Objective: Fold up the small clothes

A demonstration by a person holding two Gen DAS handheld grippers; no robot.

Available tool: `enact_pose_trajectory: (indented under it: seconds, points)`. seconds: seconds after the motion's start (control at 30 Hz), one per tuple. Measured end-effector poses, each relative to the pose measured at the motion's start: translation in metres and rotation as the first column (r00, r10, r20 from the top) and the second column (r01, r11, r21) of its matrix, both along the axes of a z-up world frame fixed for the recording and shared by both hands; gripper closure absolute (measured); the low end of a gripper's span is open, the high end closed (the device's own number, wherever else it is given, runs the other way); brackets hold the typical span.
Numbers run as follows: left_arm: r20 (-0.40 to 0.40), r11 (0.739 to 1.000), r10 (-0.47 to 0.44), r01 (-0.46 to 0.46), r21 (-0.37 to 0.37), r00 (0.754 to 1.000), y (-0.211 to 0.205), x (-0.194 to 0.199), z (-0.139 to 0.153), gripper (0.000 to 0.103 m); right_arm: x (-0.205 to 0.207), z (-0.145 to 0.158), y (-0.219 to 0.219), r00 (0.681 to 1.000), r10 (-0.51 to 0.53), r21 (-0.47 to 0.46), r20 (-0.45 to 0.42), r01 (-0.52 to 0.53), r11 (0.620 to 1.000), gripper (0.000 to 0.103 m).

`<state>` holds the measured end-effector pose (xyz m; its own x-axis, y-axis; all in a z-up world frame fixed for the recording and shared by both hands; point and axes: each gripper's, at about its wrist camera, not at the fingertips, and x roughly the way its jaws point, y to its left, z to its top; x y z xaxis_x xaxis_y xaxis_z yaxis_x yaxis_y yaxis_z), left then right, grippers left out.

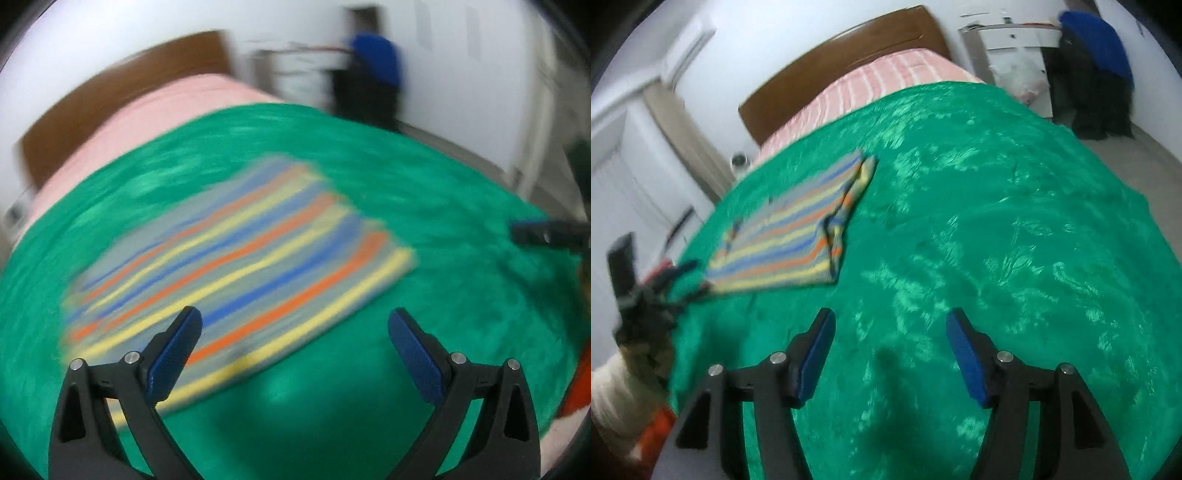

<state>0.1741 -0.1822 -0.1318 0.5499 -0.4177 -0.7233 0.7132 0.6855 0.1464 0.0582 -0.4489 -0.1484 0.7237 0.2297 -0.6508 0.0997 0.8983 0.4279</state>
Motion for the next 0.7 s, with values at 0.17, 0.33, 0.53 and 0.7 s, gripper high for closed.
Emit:
enact_pose_trajectory:
  seconds: [0.17, 0.33, 0.53, 0.7]
  points:
    - [-0.053, 0.994, -0.034, 0.040, 0.105, 0.998, -0.091, 0.018, -0.049, 0.039, 0.052, 0.009, -0.019, 0.996, 0.073, 0.112, 0.049, -0.078, 0.991, 0.040]
    - [-0.007, 0.995, -0.027, 0.028, 0.092, 1.000, -0.093, 0.013, -0.050, 0.093, 0.169, 0.003, -0.034, 0.971, 0.238, 0.308, 0.016, -0.231, 0.923, 0.041]
    - [-0.077, 0.994, 0.007, -0.015, -0.110, 0.997, -0.054, 0.025, -0.022, 0.095, 0.298, -0.047, -0.001, 0.930, 0.335, 0.406, -0.152, -0.250, 0.879, 0.069]
    - [-0.146, 0.936, 0.119, -0.160, -0.314, 0.982, 0.033, 0.038, 0.017, 0.095, 0.311, -0.007, 0.038, 0.946, 0.321, 0.326, -0.056, -0.286, 0.901, 0.090]
